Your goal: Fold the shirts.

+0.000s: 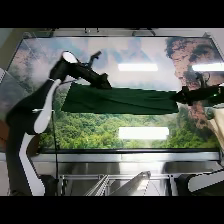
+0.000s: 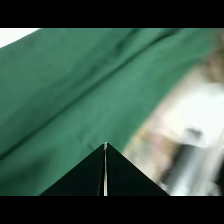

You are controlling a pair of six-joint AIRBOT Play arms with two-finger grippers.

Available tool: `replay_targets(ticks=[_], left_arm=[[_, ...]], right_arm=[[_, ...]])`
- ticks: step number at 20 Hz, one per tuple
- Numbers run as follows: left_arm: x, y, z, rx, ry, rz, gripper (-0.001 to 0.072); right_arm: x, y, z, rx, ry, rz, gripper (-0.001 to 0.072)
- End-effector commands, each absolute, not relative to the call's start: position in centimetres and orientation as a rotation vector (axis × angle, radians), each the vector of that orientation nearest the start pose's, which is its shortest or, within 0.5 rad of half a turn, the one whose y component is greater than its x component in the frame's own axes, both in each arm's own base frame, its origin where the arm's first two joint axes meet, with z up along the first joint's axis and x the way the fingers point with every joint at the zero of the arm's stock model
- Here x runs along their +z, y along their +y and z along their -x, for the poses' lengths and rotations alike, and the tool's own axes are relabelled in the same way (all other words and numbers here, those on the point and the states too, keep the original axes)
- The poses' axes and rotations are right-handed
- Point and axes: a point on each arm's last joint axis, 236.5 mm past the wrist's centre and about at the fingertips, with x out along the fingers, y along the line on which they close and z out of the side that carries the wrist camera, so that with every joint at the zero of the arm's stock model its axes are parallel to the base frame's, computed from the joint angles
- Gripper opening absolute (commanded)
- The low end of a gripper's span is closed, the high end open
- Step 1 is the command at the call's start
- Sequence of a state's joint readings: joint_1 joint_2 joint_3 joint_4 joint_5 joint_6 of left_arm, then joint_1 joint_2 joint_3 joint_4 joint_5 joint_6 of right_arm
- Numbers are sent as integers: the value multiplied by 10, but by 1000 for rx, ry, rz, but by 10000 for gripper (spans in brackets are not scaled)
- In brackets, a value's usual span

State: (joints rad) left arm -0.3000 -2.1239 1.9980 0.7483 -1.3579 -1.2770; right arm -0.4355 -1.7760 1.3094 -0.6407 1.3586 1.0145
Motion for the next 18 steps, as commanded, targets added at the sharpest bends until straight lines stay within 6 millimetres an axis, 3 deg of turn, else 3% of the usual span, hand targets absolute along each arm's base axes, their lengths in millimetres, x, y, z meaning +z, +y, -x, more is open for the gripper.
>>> replay_targets(ticks=[1,4,7,9,10,11,13,16,18], left_arm=[[-95,-369,-441,-890,1400,135,0],[-116,-400,-429,-883,1438,137,0],[-127,-408,-427,-858,1458,163,0],[-120,-407,-428,-859,1455,180,1],[-102,-410,-428,-891,1452,230,1],[-71,-412,-427,-970,1424,286,0],[10,-399,-431,-1110,1330,379,0],[116,-329,-446,-1149,1186,440,1],[168,-271,-454,-1126,1097,473,1]], right_arm=[[30,26,-431,683,1159,-855,17],[110,57,-430,850,996,-900,17],[131,85,-422,895,1009,-903,17],[135,108,-416,932,1042,-894,17],[138,122,-413,962,1054,-897,17],[143,136,-411,994,1056,-899,17],[153,166,-411,1040,1051,-929,17],[151,224,-428,1000,1017,-931,17],[137,272,-448,916,951,-897,17]])
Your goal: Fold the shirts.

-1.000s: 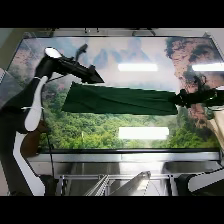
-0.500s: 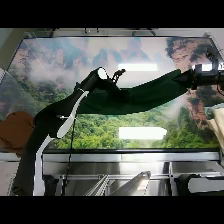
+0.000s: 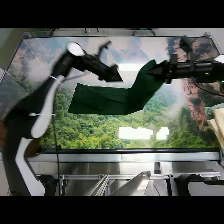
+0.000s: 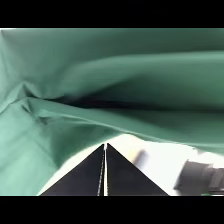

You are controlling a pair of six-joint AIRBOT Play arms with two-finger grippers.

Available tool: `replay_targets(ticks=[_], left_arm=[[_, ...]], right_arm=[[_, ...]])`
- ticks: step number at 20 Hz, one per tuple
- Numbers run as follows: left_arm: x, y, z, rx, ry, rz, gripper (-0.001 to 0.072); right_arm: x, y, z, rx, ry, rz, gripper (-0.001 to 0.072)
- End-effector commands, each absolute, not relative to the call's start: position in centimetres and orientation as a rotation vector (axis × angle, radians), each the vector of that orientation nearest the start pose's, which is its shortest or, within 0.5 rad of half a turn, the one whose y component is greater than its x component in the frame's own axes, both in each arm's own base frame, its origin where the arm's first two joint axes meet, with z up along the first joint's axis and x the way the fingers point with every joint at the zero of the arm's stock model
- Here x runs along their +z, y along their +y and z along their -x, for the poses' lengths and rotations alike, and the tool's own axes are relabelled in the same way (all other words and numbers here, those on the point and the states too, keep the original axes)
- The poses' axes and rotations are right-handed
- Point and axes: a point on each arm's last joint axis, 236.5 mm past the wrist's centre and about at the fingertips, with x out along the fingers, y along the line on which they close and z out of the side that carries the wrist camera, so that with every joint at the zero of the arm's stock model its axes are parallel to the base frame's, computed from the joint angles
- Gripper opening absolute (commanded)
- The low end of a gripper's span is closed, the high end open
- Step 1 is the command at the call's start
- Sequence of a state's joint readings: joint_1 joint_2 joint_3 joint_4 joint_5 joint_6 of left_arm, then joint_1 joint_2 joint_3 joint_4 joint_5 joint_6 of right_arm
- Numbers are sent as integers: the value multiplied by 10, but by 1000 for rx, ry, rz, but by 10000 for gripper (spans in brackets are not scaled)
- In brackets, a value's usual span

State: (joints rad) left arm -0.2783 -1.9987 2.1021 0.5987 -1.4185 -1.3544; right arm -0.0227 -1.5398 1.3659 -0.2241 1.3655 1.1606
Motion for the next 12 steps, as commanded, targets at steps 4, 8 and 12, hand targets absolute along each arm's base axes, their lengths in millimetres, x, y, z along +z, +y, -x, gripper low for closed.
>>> replay_targets(ticks=[4,8,12], left_arm=[[188,-169,-471,-936,993,559,2],[162,-119,-465,-843,1011,634,1],[134,-112,-450,-835,1062,668,2]], right_arm=[[81,376,-477,750,881,-913,17],[10,491,-463,802,960,-896,32],[50,543,-419,1172,928,-946,300]])
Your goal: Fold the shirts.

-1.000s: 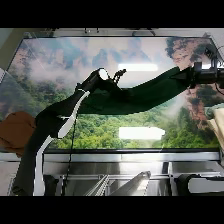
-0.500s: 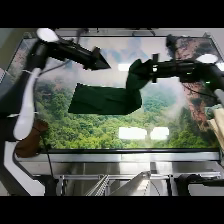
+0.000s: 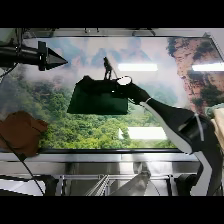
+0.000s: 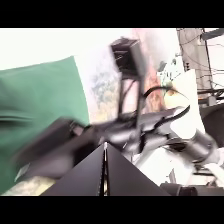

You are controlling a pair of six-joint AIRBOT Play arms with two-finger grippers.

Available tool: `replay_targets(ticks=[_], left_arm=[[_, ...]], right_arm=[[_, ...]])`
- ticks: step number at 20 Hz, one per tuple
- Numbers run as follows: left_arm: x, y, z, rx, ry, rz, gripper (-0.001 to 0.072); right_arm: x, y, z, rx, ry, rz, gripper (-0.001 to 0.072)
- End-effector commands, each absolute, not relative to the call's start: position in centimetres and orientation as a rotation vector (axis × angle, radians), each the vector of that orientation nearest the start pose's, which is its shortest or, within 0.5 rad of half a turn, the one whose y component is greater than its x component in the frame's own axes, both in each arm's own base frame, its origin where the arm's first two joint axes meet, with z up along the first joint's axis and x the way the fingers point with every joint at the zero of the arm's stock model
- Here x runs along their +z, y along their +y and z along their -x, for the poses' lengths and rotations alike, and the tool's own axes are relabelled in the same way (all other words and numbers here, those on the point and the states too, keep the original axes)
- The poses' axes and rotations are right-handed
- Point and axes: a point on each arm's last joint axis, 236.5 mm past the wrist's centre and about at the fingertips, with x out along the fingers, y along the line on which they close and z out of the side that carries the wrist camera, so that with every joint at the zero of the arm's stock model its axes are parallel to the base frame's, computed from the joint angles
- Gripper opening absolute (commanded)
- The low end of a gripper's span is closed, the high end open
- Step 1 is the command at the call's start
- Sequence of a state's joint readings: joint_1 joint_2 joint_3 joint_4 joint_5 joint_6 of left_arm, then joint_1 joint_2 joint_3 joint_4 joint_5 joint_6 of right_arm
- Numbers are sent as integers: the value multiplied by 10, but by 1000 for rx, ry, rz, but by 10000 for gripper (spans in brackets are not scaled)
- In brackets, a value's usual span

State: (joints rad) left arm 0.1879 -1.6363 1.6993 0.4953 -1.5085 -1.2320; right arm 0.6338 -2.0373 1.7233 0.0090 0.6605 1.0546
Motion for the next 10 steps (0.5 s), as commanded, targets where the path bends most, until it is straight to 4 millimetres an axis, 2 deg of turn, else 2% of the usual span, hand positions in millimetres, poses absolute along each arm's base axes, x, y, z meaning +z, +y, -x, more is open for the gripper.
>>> replay_targets(ticks=[1,2,5,7,8,9,10], left_arm=[[128,-113,-446,-839,1079,677,1],[123,-114,-443,-844,1098,686,1],[115,-121,-428,-882,1150,688,1],[114,-123,-420,-909,1174,681,1],[115,-124,-416,-921,1185,678,1],[115,-124,-412,-936,1196,673,0],[115,-125,-409,-948,1205,668,1]], right_arm=[[65,538,-415,1243,896,-926,8],[78,528,-414,1295,893,-932,47],[122,485,-407,1451,909,-962,18],[142,449,-407,1509,950,-961,18],[142,428,-410,1498,990,-933,18],[132,406,-416,1441,1051,-876,18],[111,384,-424,1346,1124,-792,18]])
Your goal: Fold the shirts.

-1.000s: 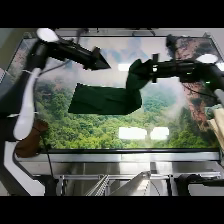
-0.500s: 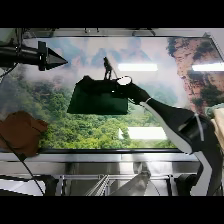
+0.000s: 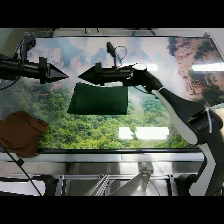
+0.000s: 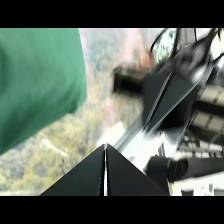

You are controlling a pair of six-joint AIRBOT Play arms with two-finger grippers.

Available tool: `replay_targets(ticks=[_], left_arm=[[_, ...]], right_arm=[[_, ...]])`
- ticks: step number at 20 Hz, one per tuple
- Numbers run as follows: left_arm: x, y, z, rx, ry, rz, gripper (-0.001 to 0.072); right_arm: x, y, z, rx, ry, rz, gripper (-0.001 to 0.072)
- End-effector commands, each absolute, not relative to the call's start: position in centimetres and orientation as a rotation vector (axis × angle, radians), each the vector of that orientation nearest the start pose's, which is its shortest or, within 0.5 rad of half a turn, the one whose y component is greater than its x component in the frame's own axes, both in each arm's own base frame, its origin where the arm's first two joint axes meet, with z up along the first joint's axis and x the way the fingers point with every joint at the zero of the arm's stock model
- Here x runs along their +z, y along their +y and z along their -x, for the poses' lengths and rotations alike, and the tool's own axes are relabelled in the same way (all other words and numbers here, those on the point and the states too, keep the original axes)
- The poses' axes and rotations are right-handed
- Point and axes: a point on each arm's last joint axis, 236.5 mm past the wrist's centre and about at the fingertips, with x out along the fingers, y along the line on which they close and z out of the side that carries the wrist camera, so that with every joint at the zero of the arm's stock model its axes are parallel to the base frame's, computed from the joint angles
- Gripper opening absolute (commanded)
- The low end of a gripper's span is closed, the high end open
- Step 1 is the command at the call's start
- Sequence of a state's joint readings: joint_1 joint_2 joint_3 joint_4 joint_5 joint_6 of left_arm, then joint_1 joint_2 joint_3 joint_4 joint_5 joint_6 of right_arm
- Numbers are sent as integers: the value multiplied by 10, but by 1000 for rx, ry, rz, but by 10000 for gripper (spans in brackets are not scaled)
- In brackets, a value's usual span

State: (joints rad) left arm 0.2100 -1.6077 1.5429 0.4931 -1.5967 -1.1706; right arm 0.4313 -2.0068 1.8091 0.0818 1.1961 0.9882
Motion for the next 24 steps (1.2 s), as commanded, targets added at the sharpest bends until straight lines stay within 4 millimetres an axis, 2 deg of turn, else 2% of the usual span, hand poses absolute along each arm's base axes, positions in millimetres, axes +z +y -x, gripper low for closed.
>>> replay_targets(ticks=[1,3,4,7,9,10,12,13,14,15,16,17,19,21,22,23,24], left_arm=[[115,-125,-407,-954,1211,667,1],[116,-126,-401,-971,1228,665,1],[116,-126,-399,-977,1234,665,0],[112,-128,-390,-973,1240,675,0],[100,-133,-374,-933,1206,684,0],[90,-135,-361,-910,1196,692,1],[70,-140,-337,-855,1211,736,1],[62,-141,-329,-835,1221,755,2],[56,-142,-321,-819,1230,769,2],[52,-143,-316,-809,1234,778,7],[48,-144,-310,-799,1241,786,183],[46,-145,-305,-797,1247,793,295],[45,-147,-299,-798,1251,795,295],[46,-147,-297,-798,1246,790,295],[47,-147,-297,-799,1242,790,295],[48,-147,-297,-799,1243,790,295],[48,-147,-297,-799,1243,790,295]], right_arm=[[84,359,-431,1217,1209,-695,18],[32,300,-439,958,1363,-497,17],[19,275,-434,886,1427,-435,16],[-2,208,-407,736,1592,-320,16],[-18,181,-397,635,1620,-327,17],[-29,177,-400,596,1591,-361,17],[-52,182,-410,549,1542,-439,24],[-62,191,-417,540,1523,-496,147],[-70,201,-423,541,1514,-548,470],[-77,215,-426,553,1517,-611,714],[-83,229,-428,569,1518,-670,705],[-86,247,-430,612,1501,-719,705],[-93,276,-433,678,1469,-776,704],[-104,296,-433,681,1470,-827,699],[-104,307,-432,694,1472,-865,663],[-99,318,-433,730,1452,-908,463],[-86,327,-436,785,1418,-961,118]])
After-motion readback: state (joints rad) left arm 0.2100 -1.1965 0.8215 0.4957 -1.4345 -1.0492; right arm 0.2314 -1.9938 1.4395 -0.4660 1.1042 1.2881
